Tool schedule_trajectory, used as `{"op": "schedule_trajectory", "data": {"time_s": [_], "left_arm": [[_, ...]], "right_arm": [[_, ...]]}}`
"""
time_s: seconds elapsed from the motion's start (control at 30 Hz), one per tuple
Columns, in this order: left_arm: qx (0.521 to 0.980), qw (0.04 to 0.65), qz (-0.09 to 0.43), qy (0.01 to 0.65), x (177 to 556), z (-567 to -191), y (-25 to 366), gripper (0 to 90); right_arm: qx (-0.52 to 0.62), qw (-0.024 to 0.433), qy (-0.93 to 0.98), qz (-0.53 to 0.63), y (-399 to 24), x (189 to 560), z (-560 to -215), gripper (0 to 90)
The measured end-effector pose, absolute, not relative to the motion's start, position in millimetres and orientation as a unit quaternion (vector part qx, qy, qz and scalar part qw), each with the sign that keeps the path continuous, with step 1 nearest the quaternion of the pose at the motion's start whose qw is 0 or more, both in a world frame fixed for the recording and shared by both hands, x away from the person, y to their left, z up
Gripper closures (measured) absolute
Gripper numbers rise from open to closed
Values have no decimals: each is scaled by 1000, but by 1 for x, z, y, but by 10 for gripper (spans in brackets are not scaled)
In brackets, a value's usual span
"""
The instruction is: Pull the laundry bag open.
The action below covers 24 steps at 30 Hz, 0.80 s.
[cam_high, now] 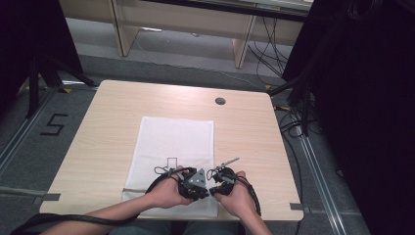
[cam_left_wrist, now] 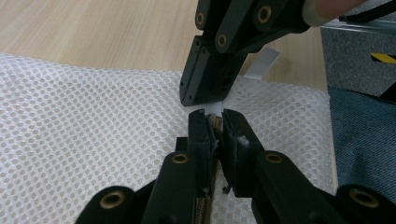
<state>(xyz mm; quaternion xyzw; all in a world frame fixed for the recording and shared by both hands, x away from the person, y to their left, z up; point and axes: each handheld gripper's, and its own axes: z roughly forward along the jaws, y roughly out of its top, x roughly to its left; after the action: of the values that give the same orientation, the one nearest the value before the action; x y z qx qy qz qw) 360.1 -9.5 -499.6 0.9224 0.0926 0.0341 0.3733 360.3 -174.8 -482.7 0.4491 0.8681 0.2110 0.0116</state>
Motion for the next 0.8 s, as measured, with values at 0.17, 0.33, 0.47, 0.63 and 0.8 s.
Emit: {"op": "schedule_trajectory", "data": {"time_s": [0.17, 0.33, 0.47, 0.63, 0.8], "left_arm": [[925, 368, 38, 90, 359, -499, -9, 819], [924, 371, 38, 89, 359, -495, -4, 819], [923, 372, 34, 94, 359, -497, -4, 819], [923, 373, 35, 88, 359, -496, -3, 819], [924, 369, 37, 92, 358, -494, -1, 819]], "right_arm": [[458, 4, 863, 213, -176, 360, -483, 900], [458, 6, 863, 212, -175, 360, -483, 900], [458, 5, 863, 213, -176, 361, -483, 900], [457, 8, 864, 211, -175, 360, -483, 900], [459, 8, 864, 207, -175, 359, -482, 900]]}}
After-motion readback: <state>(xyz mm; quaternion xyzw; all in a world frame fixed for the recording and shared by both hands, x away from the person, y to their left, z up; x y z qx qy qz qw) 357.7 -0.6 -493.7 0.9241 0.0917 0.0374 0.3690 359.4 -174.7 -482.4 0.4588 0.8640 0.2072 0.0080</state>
